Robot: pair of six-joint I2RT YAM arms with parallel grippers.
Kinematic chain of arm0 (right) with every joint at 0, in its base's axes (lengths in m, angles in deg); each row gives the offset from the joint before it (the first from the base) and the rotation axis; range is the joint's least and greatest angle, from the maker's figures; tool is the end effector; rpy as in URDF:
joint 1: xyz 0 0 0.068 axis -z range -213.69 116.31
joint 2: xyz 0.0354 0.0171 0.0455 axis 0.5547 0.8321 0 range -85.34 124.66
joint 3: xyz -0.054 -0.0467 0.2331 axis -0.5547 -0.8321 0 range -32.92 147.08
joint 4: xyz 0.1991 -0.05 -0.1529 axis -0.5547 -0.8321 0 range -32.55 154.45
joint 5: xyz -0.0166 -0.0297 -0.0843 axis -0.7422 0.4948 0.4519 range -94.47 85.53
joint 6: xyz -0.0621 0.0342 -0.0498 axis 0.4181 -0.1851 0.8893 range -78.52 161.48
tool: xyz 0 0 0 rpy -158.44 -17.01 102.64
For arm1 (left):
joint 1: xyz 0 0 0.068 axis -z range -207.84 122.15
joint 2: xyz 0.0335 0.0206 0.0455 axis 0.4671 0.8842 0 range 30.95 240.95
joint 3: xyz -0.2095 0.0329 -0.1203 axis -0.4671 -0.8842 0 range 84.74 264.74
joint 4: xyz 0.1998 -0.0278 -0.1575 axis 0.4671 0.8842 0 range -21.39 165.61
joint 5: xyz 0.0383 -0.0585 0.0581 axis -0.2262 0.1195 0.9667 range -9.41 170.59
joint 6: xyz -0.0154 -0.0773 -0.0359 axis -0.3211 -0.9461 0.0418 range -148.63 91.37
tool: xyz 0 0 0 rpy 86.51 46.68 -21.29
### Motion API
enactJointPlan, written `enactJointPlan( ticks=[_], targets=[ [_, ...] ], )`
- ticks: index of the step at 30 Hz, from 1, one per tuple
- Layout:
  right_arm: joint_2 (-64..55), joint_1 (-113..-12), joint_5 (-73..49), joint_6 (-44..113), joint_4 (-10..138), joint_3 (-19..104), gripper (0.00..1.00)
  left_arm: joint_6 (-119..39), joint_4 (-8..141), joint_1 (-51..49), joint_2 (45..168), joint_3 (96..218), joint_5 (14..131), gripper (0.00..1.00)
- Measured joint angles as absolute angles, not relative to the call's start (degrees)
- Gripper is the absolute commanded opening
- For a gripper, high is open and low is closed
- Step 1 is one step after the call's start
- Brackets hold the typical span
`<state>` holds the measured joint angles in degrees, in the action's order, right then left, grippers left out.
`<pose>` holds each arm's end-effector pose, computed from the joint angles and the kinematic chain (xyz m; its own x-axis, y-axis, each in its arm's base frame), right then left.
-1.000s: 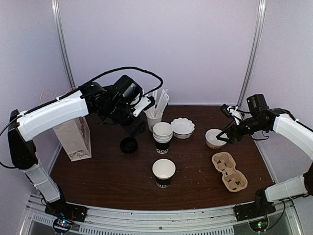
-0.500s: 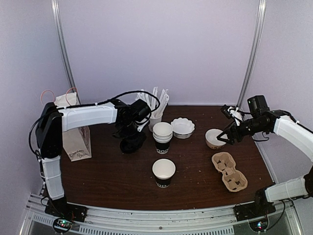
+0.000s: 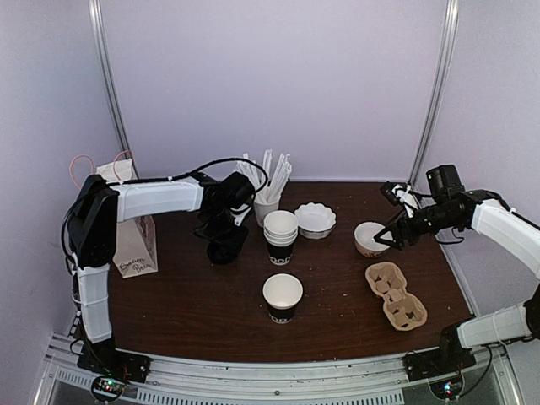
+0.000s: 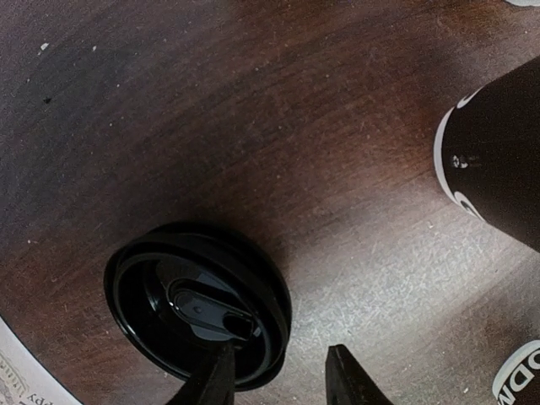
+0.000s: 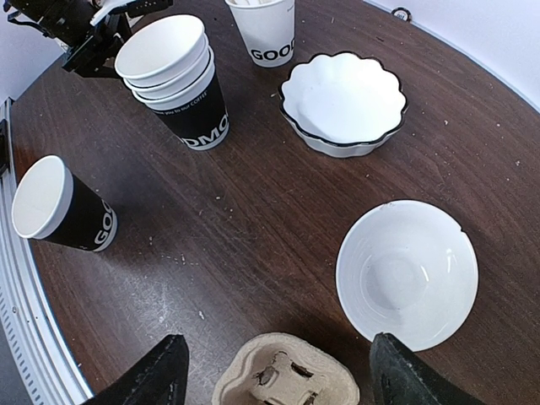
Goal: Pack the takeout coffee
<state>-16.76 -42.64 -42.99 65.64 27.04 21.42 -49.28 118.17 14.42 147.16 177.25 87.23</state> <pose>0.2535 0.0882 0.2255 -0.5007 -0.4030 -0.7661 -0.7765 0.6003 0.1916 0.3091 -0.2689 0.1385 -0.8900 0.3356 -0.3086 0.3523 0.9359 0.0020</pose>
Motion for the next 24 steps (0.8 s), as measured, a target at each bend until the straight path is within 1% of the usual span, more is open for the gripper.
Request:
enactJointPlan(
  ticks=[5, 11, 24],
  targets=[
    [-16.5, -42.6, -43.0, 65.7, 27.0, 21.4, 0.77, -49.3, 118.0, 14.0, 148.2, 177.4, 87.1, 0.36],
    [-16.3, -42.6, -43.0, 65.7, 27.0, 21.4, 0.77, -49.3, 118.0, 13.3, 150.2, 178.0, 86.8, 0.26],
    [-15.9, -42.6, -43.0, 65.8, 27.0, 21.4, 0.77, -49.3, 118.2, 13.3, 150.5, 178.4, 85.3, 0.08]
  ],
)
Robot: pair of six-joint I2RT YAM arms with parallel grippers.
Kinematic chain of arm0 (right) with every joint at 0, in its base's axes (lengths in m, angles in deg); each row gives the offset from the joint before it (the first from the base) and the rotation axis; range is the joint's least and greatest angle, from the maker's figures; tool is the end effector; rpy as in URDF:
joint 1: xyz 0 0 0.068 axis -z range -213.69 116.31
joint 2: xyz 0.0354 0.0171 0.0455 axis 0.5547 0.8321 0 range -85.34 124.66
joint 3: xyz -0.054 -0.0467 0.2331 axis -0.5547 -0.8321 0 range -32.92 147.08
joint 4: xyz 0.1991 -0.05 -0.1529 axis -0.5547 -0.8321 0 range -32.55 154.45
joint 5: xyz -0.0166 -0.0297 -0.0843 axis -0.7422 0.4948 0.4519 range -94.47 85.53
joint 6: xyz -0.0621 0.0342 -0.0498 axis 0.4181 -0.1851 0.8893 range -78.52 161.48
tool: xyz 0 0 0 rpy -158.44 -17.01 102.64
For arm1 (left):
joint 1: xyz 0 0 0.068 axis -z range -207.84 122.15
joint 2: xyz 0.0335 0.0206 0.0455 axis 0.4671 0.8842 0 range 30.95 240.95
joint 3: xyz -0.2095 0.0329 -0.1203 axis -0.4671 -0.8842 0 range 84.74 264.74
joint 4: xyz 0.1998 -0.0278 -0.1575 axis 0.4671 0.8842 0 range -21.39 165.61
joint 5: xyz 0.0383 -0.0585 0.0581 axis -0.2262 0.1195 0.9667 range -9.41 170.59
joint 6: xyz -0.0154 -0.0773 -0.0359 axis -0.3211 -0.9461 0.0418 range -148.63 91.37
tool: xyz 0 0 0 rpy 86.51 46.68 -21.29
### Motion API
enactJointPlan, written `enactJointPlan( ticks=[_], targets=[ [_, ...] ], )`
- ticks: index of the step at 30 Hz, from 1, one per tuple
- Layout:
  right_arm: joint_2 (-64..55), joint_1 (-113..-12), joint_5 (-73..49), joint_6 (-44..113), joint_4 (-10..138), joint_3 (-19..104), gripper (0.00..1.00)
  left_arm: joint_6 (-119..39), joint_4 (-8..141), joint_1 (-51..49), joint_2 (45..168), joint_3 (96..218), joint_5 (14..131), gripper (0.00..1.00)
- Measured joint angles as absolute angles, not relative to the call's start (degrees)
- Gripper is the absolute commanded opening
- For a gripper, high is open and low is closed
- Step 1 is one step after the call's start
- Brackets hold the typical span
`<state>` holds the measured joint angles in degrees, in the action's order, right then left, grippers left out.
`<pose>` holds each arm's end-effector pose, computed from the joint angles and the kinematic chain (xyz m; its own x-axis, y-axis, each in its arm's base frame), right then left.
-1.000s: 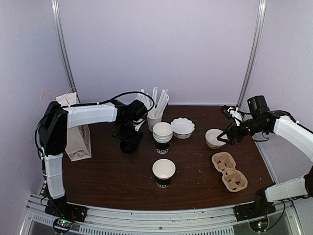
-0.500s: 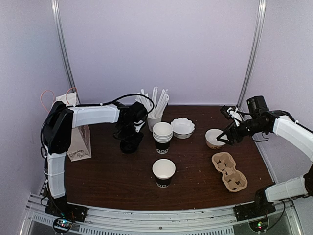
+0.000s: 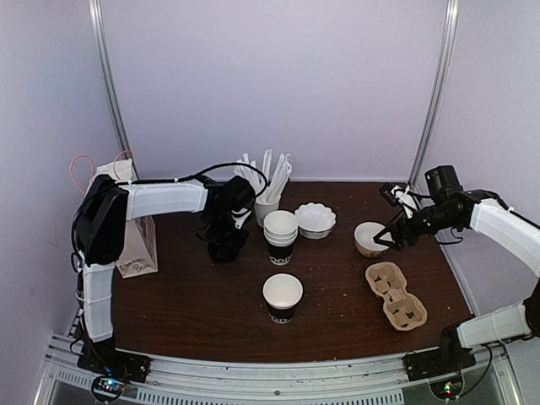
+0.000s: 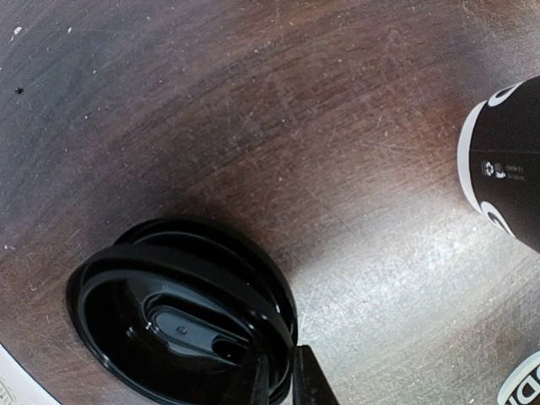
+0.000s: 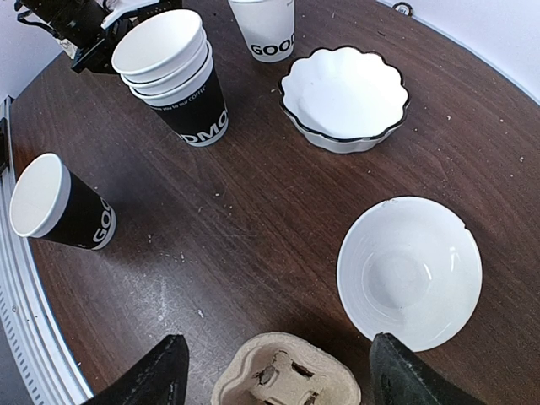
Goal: Pack the takeout coffee
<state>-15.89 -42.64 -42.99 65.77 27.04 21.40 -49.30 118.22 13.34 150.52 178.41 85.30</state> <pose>0.2551 0.0884 0.2217 -0.5106 -0.4062 -0.7578 -0.7746 0.5999 0.2004 0.3160 -0.2681 0.1209 -0.9079 0.3271 -0.2622 0.3425 0.9394 -0.0140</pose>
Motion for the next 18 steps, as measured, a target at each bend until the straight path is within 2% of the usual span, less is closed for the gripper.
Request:
enactJointPlan(
  ticks=[8, 14, 18],
  targets=[
    [-15.7, -42.6, -43.0, 65.7, 27.1, 21.4, 0.77, -48.9, 120.6, 13.3, 146.6, 178.4, 84.7, 0.05],
    [-15.6, -42.6, -43.3, 65.4, 26.3, 22.0, 0.75, -46.8, 123.2, 13.3, 136.5, 178.8, 82.1, 0.08],
    [-14.1, -42.6, -46.9, 63.1, 22.8, 29.4, 0.85, -43.4, 121.0, 13.5, 127.5, 179.5, 75.5, 0.08]
  ],
)
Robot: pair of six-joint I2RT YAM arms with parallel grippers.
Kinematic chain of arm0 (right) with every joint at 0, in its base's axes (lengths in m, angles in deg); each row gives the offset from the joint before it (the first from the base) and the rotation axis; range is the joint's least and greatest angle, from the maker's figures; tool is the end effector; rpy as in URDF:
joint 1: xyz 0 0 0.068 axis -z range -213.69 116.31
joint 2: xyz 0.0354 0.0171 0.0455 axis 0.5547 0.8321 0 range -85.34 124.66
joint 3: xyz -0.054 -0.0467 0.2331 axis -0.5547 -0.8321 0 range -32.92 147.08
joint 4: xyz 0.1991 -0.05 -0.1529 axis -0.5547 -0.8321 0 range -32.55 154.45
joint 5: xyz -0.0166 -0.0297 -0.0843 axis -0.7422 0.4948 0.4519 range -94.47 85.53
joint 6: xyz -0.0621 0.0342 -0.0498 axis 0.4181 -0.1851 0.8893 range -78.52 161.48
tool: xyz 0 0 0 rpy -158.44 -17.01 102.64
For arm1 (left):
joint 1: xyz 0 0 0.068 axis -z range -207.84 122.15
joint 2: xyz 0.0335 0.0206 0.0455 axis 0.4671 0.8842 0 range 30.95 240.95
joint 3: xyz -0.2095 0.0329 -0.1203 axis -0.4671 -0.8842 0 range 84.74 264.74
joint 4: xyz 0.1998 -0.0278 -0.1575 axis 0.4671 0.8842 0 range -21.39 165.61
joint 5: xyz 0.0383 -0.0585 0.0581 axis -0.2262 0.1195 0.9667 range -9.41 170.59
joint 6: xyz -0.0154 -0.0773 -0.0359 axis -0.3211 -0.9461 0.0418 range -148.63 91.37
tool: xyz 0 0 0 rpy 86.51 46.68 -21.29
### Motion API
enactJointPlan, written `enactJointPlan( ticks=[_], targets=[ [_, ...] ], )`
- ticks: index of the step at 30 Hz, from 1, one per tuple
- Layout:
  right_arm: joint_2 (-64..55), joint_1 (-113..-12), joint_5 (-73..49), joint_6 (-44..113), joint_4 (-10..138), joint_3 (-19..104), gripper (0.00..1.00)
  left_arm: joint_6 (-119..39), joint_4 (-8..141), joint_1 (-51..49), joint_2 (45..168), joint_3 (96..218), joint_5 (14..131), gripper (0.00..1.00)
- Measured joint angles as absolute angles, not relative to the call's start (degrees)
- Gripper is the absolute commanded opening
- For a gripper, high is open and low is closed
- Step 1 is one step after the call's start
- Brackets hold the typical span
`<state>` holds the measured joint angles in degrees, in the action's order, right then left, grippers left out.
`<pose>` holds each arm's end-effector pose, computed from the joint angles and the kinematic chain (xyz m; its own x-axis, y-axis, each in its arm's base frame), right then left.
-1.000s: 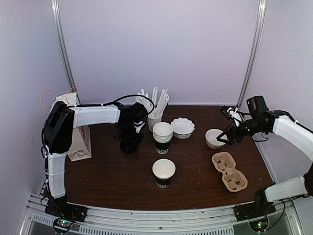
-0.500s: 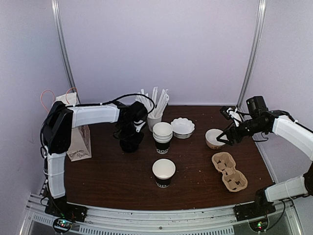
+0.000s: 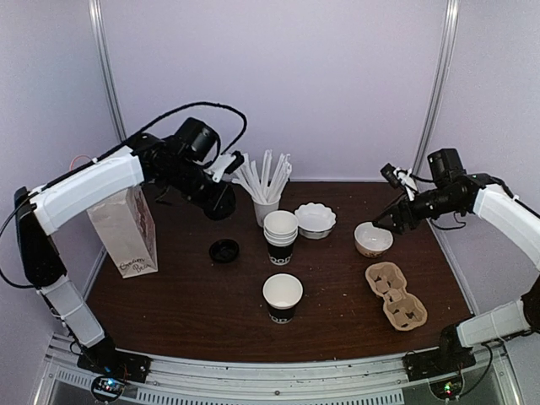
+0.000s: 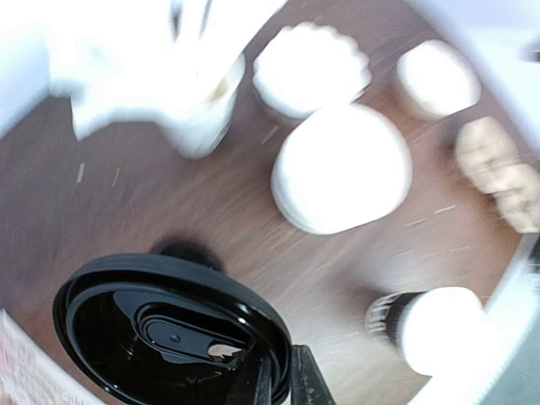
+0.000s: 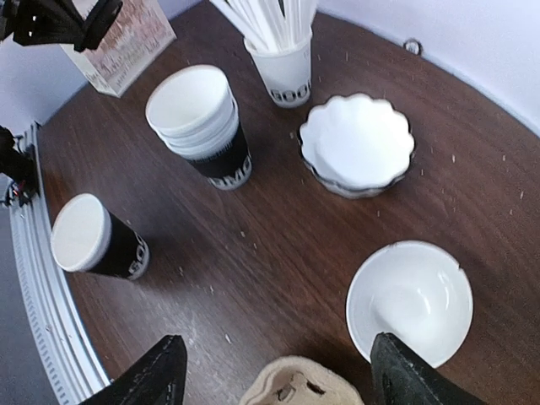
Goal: Pack the takeout coffee
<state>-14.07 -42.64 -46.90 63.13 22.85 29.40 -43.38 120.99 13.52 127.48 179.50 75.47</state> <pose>0.2620 0.0935 0.2563 -0.5103 -0.3560 -0.7829 -0.7818 0.5713 0.2498 0.2773 -0.2533 0.2767 -0.7658 0.3366 -0.5480 0.5197 0.8258 -0.2191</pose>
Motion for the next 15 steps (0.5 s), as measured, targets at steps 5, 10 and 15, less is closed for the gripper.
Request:
enactJointPlan(
  ticks=[5, 10, 15],
  targets=[
    [-11.0, -43.9, -57.3, 54.8, 23.9, 41.9, 0.98, -41.4, 113.1, 13.8, 119.8, 182.3, 64.4, 0.06],
    [-7.7, -50.8, -63.8, 40.6, 30.7, 47.9, 0.99, -43.6, 99.4, 13.9, 115.7, 179.2, 53.3, 0.08],
    [-2.2, -57.8, -68.6, 21.8, 44.8, 48.7, 1.00, -47.5, 87.3, 14.3, 114.7, 174.0, 45.8, 0.07]
  ],
)
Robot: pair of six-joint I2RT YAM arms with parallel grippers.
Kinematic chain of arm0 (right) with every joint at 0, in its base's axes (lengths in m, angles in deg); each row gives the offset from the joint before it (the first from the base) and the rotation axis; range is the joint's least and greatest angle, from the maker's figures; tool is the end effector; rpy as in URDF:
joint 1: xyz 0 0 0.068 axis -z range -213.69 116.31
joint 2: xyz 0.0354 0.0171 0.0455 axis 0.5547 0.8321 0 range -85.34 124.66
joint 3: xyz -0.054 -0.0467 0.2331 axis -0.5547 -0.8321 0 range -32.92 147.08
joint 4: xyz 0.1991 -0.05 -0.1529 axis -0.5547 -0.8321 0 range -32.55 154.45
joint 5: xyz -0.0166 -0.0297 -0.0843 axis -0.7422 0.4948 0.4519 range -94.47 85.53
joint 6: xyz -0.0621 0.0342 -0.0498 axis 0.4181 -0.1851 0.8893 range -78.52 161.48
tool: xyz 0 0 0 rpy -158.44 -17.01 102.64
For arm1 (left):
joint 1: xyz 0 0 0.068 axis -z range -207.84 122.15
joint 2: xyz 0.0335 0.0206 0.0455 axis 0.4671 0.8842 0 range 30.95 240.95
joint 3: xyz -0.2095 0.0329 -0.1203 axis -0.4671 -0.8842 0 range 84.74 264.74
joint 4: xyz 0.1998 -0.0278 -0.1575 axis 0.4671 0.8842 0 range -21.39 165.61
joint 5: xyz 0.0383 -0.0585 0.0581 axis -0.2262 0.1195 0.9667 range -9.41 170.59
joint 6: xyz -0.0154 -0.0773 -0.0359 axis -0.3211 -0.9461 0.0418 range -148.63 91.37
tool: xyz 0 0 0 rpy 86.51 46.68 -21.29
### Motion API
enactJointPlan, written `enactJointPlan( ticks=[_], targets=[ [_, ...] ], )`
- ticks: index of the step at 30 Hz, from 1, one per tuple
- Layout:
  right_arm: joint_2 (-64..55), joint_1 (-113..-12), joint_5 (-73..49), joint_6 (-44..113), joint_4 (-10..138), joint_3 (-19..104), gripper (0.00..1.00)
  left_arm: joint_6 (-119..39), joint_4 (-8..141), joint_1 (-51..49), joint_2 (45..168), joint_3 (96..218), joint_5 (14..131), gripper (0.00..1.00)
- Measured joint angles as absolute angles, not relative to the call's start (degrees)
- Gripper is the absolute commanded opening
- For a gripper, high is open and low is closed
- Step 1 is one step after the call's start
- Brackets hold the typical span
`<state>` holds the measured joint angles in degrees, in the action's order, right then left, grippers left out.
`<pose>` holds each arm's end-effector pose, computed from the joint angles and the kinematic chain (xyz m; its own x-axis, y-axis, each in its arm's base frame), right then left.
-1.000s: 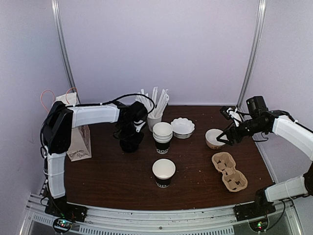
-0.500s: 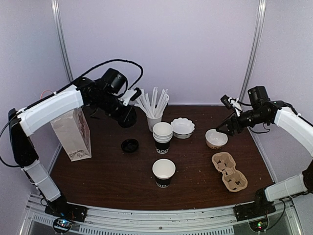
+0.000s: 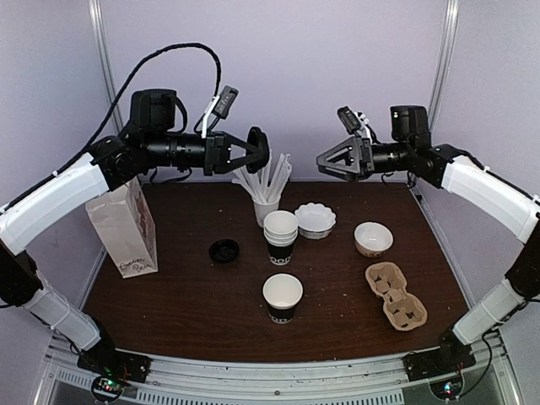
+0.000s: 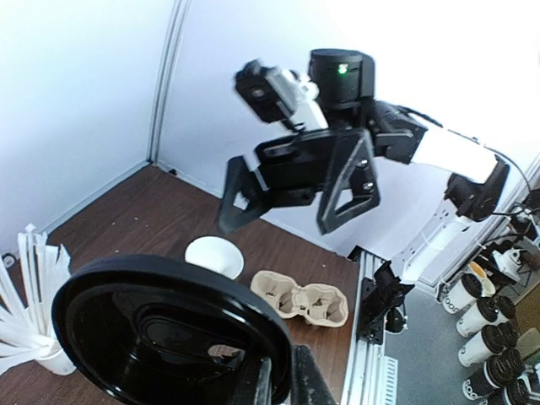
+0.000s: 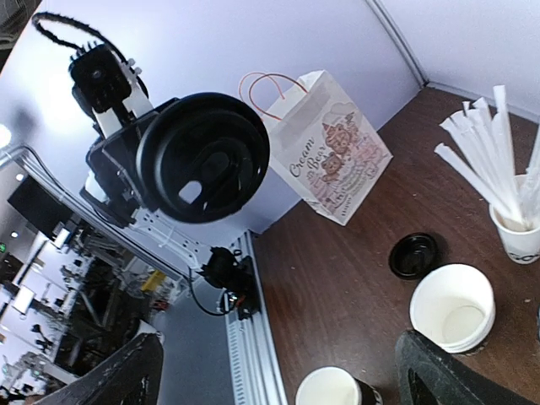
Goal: Pack the takeout coffee
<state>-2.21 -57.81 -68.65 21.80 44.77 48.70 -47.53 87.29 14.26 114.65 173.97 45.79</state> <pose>0.2755 0.1988 0.3606 -0.6285 -0.1207 -0.7684 -0.7778 0.1010 0.6203 0.2377 -0.2737 0.3977 -0.4715 0.0677 -0.8793 0.8564 0.2731 -0.4382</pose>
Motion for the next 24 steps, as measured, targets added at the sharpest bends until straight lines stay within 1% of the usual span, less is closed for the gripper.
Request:
enactJointPlan(
  ticks=[4, 8, 15, 18, 24],
  targets=[
    [4.0, -61.7, -70.6, 8.8, 55.1, 49.7, 0.99, -49.8, 82.7, 14.7, 114.7, 172.4, 42.8, 0.07],
    [9.0, -64.8, -71.6, 0.2, 61.9, 52.2, 0.99, -50.9, 79.6, 15.6, 114.7, 172.2, 41.6, 0.06],
    [12.2, -66.8, -73.5, -17.7, 82.0, 52.6, 0.99, -51.6, 77.9, 17.0, 114.7, 171.9, 41.1, 0.06],
    [12.2, -67.0, -74.1, -21.2, 86.5, 52.9, 0.99, -51.6, 77.7, 17.3, 114.7, 171.9, 41.1, 0.06],
    [12.2, -68.6, -74.8, -23.4, 88.7, 52.9, 0.99, -51.5, 77.7, 17.6, 114.7, 171.9, 41.1, 0.06]
  ],
)
